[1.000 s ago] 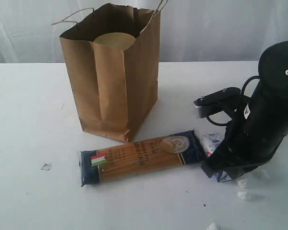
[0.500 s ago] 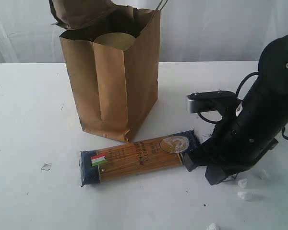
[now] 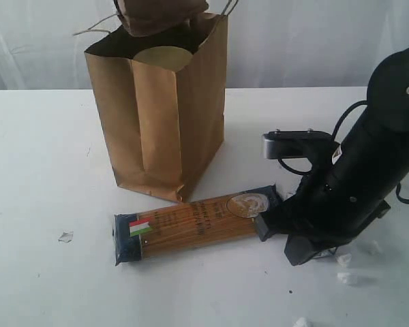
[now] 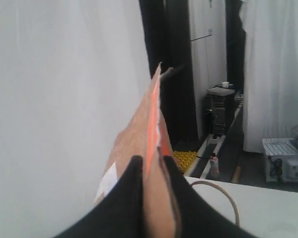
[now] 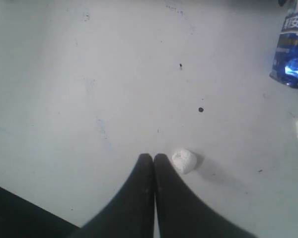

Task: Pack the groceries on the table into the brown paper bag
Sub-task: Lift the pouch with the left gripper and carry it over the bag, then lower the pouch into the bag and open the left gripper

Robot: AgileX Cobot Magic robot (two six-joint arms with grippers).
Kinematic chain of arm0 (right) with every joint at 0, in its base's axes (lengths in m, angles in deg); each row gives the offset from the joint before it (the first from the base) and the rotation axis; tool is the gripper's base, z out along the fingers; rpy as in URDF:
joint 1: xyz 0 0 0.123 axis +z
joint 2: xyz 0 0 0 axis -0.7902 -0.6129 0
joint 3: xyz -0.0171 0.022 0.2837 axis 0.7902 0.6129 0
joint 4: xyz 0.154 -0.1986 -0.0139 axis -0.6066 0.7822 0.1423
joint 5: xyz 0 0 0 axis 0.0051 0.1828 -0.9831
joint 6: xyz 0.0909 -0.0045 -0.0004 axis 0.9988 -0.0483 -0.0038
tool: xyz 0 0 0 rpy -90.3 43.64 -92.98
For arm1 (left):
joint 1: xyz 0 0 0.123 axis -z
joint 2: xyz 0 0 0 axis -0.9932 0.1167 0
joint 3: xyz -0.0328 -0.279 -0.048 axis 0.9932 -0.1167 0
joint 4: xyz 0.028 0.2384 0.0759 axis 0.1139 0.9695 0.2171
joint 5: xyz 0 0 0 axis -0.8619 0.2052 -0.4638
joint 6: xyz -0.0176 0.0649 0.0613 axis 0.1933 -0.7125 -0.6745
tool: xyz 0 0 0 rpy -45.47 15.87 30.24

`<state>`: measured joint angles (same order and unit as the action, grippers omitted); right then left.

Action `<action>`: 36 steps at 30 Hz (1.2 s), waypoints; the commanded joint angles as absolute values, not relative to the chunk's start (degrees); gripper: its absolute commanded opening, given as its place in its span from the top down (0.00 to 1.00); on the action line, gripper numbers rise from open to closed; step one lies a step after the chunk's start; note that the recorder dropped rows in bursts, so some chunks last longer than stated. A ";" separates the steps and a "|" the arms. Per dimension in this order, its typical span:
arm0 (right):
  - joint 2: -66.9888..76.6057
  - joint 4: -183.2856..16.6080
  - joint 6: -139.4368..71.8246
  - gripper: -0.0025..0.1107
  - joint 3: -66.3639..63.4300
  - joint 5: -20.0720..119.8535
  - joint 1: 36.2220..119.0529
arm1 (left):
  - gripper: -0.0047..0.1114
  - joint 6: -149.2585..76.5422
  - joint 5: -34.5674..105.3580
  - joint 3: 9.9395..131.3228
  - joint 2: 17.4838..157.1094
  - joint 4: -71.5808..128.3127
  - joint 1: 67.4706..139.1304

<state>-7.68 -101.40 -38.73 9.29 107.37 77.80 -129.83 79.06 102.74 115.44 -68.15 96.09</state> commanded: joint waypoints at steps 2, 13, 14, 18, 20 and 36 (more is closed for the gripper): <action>-7.47 -101.75 -38.91 0.98 9.85 107.69 77.31 | 0.96 -137.39 85.14 106.09 119.53 -71.58 96.21; -7.47 -102.14 -38.91 0.98 9.85 107.71 77.31 | 0.96 -138.39 105.36 119.91 131.09 -71.58 89.28; -7.47 -102.14 -38.91 0.98 9.85 107.60 77.31 | 0.96 -138.39 105.36 120.27 131.48 -71.58 88.58; -7.47 -102.14 -38.91 0.98 9.85 107.37 77.31 | 0.96 -137.10 105.36 122.77 133.23 -71.58 87.37; -7.47 -102.14 -38.91 0.98 9.85 107.19 77.31 | 0.96 -137.13 105.36 124.25 134.32 -71.58 87.37; -7.47 -102.72 -38.91 0.98 14.26 104.87 77.31 | 0.96 -131.89 105.36 138.68 145.60 -71.58 87.57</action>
